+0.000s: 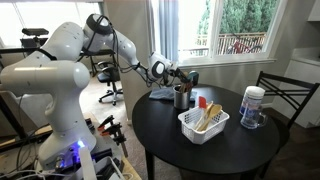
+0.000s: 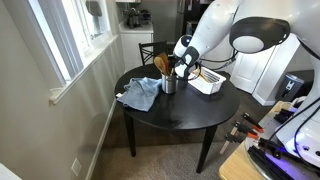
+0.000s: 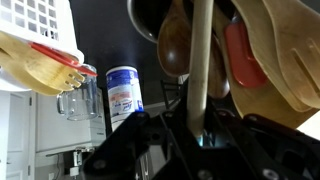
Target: Remove the blue wooden spoon from the metal holder and put it in the basket
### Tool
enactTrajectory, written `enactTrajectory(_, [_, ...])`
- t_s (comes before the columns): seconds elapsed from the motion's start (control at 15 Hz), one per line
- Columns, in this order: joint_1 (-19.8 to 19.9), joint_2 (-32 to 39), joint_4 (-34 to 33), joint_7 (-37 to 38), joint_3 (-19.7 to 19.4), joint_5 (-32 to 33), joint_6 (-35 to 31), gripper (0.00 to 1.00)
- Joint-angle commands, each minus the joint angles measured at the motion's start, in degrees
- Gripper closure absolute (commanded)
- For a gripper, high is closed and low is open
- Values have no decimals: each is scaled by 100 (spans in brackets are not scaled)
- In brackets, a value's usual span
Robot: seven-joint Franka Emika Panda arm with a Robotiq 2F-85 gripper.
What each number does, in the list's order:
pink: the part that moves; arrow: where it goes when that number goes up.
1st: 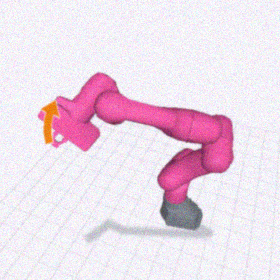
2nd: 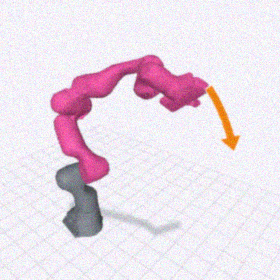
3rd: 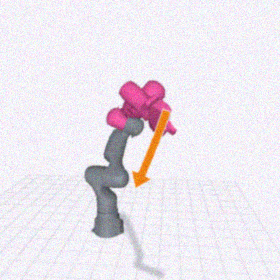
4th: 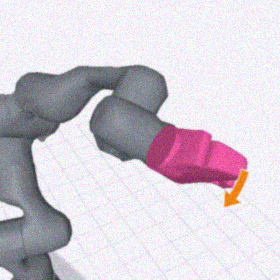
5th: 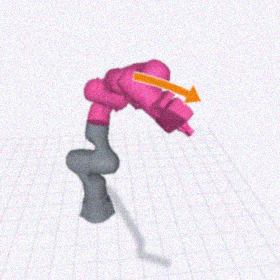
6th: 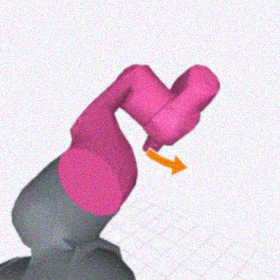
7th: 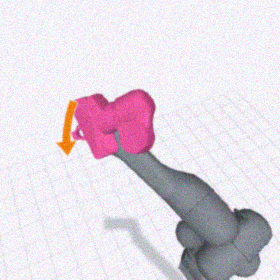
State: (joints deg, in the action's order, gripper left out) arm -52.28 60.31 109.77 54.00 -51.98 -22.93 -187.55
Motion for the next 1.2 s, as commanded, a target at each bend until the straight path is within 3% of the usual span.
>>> enactTrajectory(0.0, [-484, -447, 596, -323, -419, -179, 128, 92])
enactTrajectory(0.73, [-1538, -373, 1008, -189, -2211, 331, 1566, 92])
enactTrajectory(1.13, [-1562, -314, 771, -197, -2544, 1158, 2655, 92])
